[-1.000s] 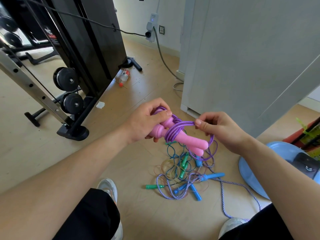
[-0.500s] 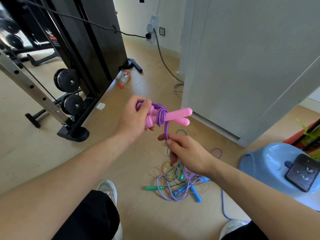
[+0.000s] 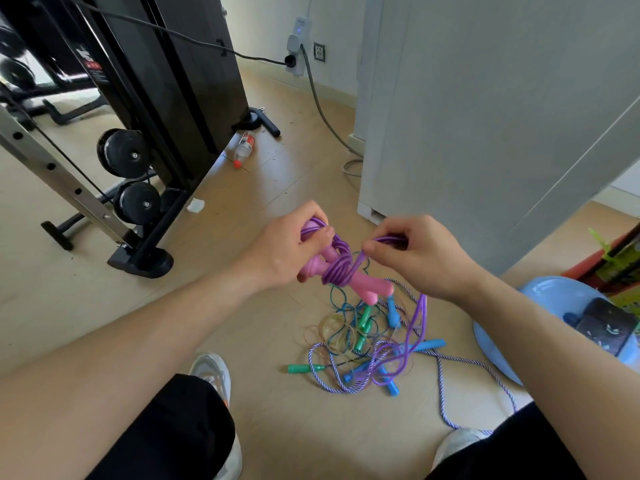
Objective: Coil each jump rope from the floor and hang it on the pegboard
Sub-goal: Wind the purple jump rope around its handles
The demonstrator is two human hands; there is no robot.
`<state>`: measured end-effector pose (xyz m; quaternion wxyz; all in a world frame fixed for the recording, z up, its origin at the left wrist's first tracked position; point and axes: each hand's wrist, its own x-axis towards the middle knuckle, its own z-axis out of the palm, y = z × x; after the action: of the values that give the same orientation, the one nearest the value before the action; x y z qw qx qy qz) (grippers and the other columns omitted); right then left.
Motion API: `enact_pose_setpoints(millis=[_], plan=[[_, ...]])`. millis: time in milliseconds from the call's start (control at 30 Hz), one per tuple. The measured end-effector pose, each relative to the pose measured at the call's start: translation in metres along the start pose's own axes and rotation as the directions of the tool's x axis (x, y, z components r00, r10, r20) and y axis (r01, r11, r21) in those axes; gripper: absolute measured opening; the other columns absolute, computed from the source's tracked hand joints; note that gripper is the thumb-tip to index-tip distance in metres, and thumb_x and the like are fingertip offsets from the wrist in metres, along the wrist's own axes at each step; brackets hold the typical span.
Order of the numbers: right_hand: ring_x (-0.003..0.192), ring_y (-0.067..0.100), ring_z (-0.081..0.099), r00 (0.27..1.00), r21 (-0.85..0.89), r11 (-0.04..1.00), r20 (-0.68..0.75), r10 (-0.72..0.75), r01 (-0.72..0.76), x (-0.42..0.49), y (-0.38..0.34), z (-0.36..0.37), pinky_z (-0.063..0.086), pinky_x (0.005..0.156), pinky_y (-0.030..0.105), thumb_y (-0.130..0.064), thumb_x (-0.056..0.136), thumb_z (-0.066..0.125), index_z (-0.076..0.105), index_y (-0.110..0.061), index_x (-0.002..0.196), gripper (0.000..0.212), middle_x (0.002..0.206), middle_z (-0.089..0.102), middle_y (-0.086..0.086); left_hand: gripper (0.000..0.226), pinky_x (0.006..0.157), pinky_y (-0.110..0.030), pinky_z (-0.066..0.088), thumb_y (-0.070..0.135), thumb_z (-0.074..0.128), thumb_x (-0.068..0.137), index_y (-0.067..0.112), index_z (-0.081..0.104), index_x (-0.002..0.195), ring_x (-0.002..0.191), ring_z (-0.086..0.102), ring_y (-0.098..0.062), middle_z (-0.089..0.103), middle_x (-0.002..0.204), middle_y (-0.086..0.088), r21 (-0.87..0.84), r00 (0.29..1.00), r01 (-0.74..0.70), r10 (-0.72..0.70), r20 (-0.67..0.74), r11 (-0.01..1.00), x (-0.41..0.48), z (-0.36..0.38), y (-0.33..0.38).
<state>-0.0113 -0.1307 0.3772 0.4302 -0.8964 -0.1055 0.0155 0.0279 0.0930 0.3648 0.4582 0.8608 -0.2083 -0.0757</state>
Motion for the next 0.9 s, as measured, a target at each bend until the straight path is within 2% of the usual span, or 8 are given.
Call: enact_pose_setpoints(millis=[100,233,333,433,567,733,833,900], plan=[[0.064,0.013,0.053,0.998,0.163,0.987,0.057,-0.009,0.0,0.007,0.017,-0.005,0.045,0.065,0.033,-0.03,0.087,0.074,0.07,-0.021,0.081,0.012,0.068,0.064,0.004,0.015,0.038,-0.036,0.047,0.025,0.057,0.101,0.012,0.053,0.096,0.045,0.06,-0.036,0.064,0.072,-0.013,-0.17,0.996,0.024,-0.008,0.094,0.985,-0.003,0.007,0.009],[0.062,0.015,0.038,0.993,0.187,0.982,0.121,0.008,-0.031,0.007,0.02,0.001,0.031,0.059,0.031,-0.032,0.097,0.06,0.073,-0.02,0.082,0.023,0.065,0.045,0.007,0.013,0.036,-0.023,0.035,0.021,0.054,0.102,0.009,0.052,0.097,0.041,0.056,-0.029,0.062,0.063,-0.004,-0.26,0.997,0.073,-0.06,0.058,0.963,-0.004,0.01,0.01],[0.049,0.01,0.029,0.95,0.253,0.94,0.268,0.158,-0.228,0.006,0.017,0.003,0.027,0.05,0.026,-0.038,0.101,0.052,0.074,-0.027,0.07,0.04,0.056,0.034,-0.002,0.011,0.038,-0.024,0.035,0.023,0.054,0.102,0.013,0.053,0.096,0.042,0.059,-0.028,0.062,0.063,-0.001,-0.267,0.999,0.035,-0.026,0.04,0.963,-0.004,0.007,0.008],[0.045,0.009,0.026,0.877,0.269,0.888,0.416,0.241,-0.372,0.005,0.019,0.002,0.024,0.045,0.025,-0.043,0.1,0.05,0.072,-0.017,0.076,0.043,0.051,0.03,-0.005,0.009,0.039,-0.024,0.038,0.023,0.057,0.101,0.014,0.056,0.097,0.048,0.056,-0.015,0.061,0.069,0.005,-0.224,0.998,-0.001,0.014,0.06,0.975,-0.007,0.006,0.007],[0.045,0.011,0.027,0.897,0.214,0.915,0.364,0.251,-0.343,0.004,0.015,0.007,0.026,0.046,0.023,-0.041,0.099,0.054,0.067,-0.012,0.073,0.041,0.051,0.03,-0.004,0.002,0.045,-0.016,0.04,0.013,0.056,0.101,0.014,0.057,0.102,0.05,0.05,0.0,0.057,0.074,0.006,-0.131,0.991,0.054,-0.037,0.126,0.99,-0.009,0.008,0.006],[0.048,0.011,0.025,0.925,0.107,0.948,0.276,0.26,-0.299,0.005,0.013,0.02,0.024,0.049,0.027,-0.045,0.098,0.057,0.068,-0.016,0.07,0.042,0.054,0.029,-0.001,0.005,0.038,-0.024,0.036,0.016,0.053,0.094,0.018,0.055,0.09,0.048,0.048,-0.019,0.06,0.072,-0.001,-0.059,0.971,0.227,-0.222,0.084,0.972,-0.008,0.017,0.005],[0.049,0.013,0.025,0.928,0.108,0.959,0.304,0.218,-0.26,0.006,0.012,0.024,0.022,0.047,0.026,-0.043,0.098,0.057,0.068,-0.018,0.068,0.041,0.054,0.031,0.001,0.009,0.045,-0.025,0.039,0.026,0.054,0.083,0.022,0.054,0.076,0.049,0.047,-0.014,0.059,0.056,0.007,-0.037,0.977,0.209,-0.208,0.037,0.977,-0.006,0.021,0.004],[0.054,0.018,0.03,0.926,0.12,0.968,0.336,0.171,-0.222,0.007,0.012,0.023,0.026,0.05,0.027,-0.045,0.097,0.059,0.071,-0.017,0.072,0.039,0.057,0.043,0.011,0.015,0.048,-0.03,0.046,0.028,0.066,0.081,0.023,0.054,0.073,0.052,0.052,-0.016,0.061,0.057,0.005,-0.019,0.984,0.171,-0.17,0.06,0.985,-0.007,0.019,0.003]])
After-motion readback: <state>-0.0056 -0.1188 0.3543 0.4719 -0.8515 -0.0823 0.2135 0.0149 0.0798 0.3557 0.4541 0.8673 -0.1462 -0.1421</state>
